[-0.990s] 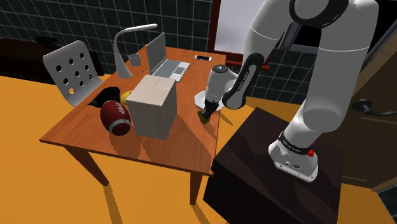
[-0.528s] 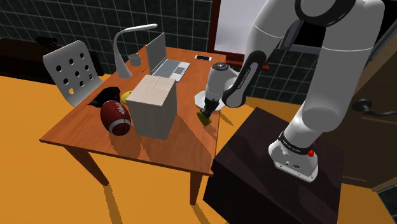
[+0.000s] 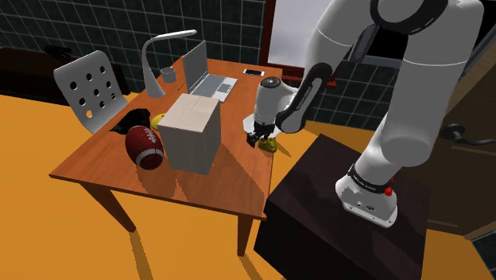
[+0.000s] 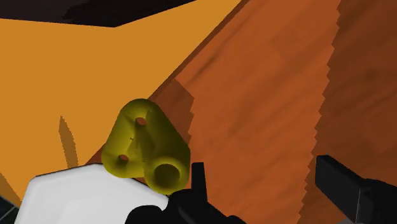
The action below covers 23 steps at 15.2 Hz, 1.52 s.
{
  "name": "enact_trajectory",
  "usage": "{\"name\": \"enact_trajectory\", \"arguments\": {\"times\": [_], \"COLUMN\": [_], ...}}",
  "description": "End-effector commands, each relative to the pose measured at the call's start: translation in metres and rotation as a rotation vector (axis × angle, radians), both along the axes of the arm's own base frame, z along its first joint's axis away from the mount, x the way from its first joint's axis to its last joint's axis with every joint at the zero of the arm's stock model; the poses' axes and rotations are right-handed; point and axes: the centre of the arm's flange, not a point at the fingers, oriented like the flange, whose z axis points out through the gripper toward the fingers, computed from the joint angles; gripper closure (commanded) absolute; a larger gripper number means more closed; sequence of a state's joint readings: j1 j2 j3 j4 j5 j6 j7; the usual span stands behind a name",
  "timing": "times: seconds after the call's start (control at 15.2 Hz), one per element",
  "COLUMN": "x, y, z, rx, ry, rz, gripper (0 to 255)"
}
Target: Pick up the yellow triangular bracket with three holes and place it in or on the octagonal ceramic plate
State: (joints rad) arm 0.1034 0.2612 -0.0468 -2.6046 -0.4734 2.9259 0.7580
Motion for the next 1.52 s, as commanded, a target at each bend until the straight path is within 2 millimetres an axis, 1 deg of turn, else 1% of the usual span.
{"name": "enact_trajectory", "arguments": {"times": [0.0,0.13,0.2,0.73,1.19,1.25,1.45], "x": [0.01,0.023,0.026,0.026,0.026,0.026,0.026], "y": [0.004,0.003,0.002,-0.01,-0.01,-0.01,-0.01], "z": [-0.023,-0.048,-0.054,-0.092,-0.092,-0.092,-0.092], "rx": [-0.071,-0.153,-0.174,-0.174,-0.174,-0.174,-0.174], "ry": [-0.035,-0.055,-0.061,-0.061,-0.061,-0.061,-0.061], "rz": [-0.367,-0.667,-0.746,-0.746,-0.746,-0.746,-0.746], "gripper": [0,0,0,0,0,255,255]}}
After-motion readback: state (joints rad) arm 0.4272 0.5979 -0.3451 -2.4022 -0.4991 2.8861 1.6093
